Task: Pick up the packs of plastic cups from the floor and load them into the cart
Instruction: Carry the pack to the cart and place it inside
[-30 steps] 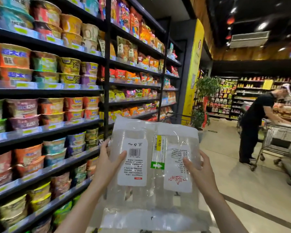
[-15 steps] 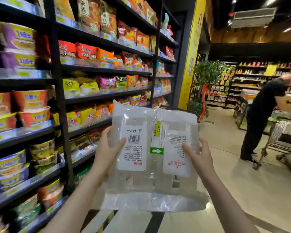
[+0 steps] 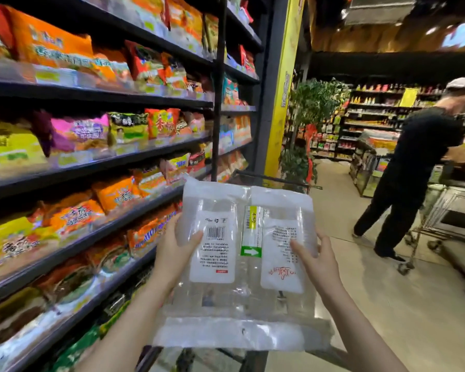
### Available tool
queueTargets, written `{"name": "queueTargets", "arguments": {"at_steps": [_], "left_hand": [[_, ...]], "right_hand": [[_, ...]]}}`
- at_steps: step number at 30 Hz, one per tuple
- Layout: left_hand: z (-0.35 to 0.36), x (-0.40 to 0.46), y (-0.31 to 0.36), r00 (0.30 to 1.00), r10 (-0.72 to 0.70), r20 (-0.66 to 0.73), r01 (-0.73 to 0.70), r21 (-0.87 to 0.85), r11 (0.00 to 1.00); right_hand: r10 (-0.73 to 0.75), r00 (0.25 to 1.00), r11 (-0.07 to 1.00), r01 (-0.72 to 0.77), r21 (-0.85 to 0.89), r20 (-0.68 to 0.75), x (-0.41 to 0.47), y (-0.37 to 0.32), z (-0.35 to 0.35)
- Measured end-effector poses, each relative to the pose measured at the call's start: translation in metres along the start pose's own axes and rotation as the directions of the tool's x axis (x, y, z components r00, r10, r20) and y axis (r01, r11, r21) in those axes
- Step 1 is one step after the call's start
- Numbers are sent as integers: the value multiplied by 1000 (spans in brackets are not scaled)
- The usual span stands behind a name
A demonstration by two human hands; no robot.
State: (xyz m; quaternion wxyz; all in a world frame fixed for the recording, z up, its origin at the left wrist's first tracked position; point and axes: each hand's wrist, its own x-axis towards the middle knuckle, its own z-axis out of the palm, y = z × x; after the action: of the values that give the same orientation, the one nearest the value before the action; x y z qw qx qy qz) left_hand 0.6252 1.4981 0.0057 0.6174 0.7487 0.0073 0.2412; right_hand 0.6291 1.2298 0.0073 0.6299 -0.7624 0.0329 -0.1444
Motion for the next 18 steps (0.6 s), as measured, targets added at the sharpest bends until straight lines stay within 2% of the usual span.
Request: {"name": "queueTargets", "arguments": {"at_steps": [10, 14, 18], "left_hand": [[124, 233, -104, 991, -102, 86, 95, 76, 993], [159, 315, -135, 983, -143, 118, 129, 115, 985], [187, 378, -179, 950, -242, 197, 218, 137, 966]], "right_hand": [[47, 999, 999, -47, -14, -26, 259, 74, 55], [114, 993, 993, -115, -28, -32, 338, 94, 78], [170, 984, 985, -170, -5, -50, 398, 122, 100]]}}
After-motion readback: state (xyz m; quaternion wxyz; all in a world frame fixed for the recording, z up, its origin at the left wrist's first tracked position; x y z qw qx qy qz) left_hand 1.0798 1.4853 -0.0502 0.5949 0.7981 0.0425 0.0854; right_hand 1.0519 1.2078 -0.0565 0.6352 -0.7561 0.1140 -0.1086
